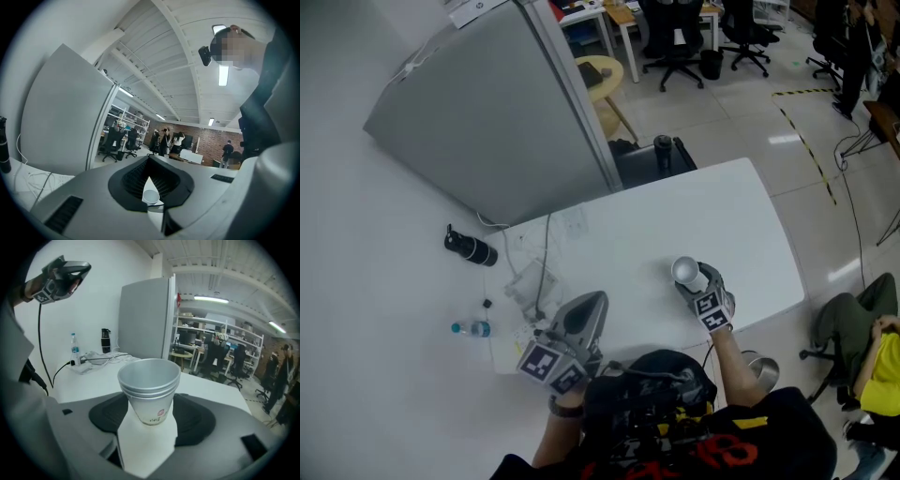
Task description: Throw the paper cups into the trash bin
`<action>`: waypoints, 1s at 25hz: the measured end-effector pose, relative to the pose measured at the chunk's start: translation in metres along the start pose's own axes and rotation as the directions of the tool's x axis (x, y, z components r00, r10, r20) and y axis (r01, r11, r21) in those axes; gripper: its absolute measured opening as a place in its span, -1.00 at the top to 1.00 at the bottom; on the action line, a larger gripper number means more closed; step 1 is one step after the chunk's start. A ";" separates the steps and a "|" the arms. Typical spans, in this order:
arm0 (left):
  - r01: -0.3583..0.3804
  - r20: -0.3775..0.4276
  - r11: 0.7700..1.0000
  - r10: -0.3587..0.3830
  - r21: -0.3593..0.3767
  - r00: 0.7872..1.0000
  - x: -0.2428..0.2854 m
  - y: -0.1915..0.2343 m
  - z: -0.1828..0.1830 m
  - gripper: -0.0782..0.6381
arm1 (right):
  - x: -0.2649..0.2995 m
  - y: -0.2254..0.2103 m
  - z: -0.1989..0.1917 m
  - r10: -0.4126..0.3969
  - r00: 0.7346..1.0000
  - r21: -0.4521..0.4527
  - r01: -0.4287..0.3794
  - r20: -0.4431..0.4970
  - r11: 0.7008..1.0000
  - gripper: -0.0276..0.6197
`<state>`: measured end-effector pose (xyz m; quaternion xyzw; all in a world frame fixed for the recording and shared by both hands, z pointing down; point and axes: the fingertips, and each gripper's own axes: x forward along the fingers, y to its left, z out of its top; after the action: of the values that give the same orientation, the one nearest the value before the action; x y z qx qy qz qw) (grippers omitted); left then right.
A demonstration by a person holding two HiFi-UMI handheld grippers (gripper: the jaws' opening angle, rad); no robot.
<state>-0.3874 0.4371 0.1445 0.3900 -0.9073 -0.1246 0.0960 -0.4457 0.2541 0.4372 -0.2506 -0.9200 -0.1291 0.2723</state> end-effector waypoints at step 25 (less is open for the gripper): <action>0.289 0.006 0.957 -0.289 -0.040 0.957 0.032 -0.023 -0.008 0.78 | -0.205 0.029 0.220 -0.113 0.860 0.160 0.038 0.498 0.986 -0.03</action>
<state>-0.3911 0.3965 0.1478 0.5162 -0.8380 -0.1553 0.0848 -0.3774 0.2809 0.1448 -0.2189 -0.9751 -0.0025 0.0341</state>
